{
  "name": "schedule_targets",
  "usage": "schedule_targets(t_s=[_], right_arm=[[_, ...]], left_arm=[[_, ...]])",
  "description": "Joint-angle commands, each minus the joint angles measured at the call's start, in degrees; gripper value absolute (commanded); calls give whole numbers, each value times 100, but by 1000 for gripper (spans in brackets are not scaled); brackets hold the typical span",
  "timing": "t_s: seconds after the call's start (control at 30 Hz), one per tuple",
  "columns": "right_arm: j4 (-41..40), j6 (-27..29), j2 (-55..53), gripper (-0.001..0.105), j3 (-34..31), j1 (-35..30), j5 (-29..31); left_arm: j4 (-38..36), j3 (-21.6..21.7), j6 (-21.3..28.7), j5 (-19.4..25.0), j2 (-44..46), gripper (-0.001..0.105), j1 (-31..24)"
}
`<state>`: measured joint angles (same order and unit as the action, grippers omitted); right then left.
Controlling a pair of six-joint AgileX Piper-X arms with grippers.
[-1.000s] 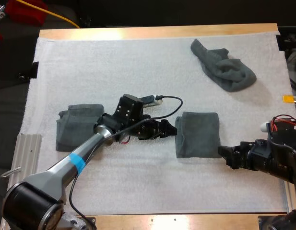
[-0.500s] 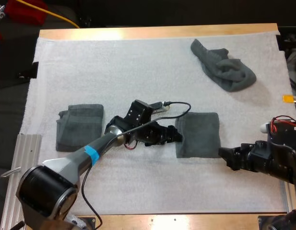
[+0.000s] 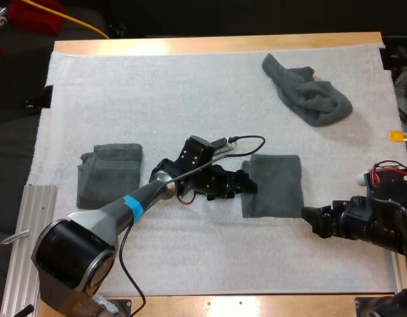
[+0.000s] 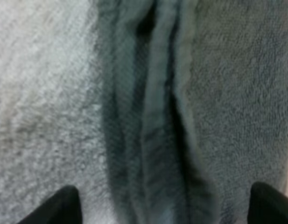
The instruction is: Pick towel from pile, fold and stack
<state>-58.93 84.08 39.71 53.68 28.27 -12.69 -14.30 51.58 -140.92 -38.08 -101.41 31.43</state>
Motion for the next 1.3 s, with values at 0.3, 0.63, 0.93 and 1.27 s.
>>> schedule_targets(t_s=[0.3, 0.63, 0.93, 1.27], right_arm=[[-44, 78, -33, 70, 32, 8, -40], [-44, 78, -33, 70, 32, 8, -40], [-44, 78, -33, 70, 32, 8, -40], [-44, 78, -33, 70, 32, 8, -110]], left_arm=[[-259, 501, -173, 112, -261, 72, 344], [-237, 681, -283, -227, -401, 71, 420], [-207, 693, -318, -260, -401, 59, 505], [-207, 693, -264, -254, -401, 10, 505]])
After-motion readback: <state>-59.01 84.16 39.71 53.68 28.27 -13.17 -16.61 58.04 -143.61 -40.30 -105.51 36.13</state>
